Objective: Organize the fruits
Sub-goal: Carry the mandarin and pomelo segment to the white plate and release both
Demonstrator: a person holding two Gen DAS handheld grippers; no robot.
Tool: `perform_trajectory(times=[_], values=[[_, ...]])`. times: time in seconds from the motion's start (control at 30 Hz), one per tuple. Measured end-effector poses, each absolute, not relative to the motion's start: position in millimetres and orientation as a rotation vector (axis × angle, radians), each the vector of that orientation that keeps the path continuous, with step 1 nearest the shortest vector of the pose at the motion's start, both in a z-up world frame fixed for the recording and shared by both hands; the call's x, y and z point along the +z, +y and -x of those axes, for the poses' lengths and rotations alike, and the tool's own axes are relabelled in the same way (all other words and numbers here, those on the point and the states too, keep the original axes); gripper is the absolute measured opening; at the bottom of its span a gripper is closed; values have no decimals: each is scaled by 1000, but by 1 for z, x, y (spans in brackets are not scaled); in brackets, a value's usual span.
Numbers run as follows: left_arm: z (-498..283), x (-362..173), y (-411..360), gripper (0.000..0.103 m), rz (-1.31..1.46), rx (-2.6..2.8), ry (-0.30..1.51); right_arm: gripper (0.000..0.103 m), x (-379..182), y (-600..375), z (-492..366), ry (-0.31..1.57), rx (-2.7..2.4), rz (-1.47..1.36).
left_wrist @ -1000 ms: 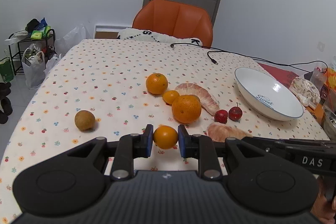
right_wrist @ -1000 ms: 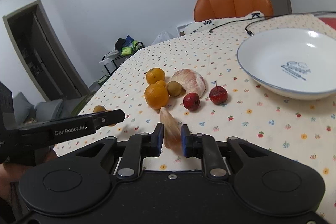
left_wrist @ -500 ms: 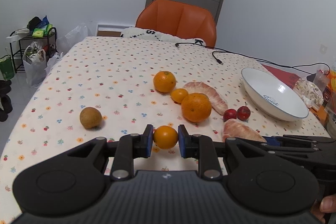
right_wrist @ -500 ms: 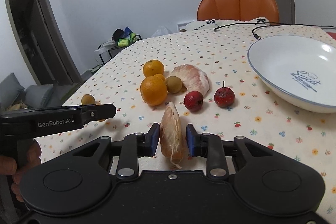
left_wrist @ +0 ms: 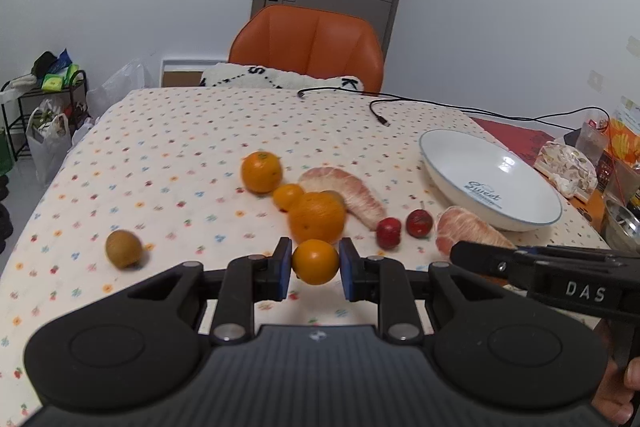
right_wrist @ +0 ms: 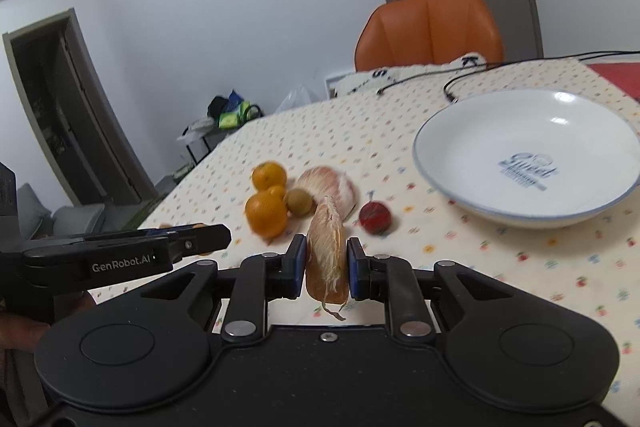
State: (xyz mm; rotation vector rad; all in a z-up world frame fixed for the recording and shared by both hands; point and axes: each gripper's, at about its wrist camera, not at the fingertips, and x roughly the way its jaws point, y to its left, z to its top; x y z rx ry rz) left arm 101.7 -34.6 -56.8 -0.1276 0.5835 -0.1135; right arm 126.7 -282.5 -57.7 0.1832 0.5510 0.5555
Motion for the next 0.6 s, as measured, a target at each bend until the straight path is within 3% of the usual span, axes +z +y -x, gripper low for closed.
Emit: perform_trajectory(times=[0.6], values=[[-126,-44,-87,23,85,-179,571,20,-46,-337,-131,478,465,-220]])
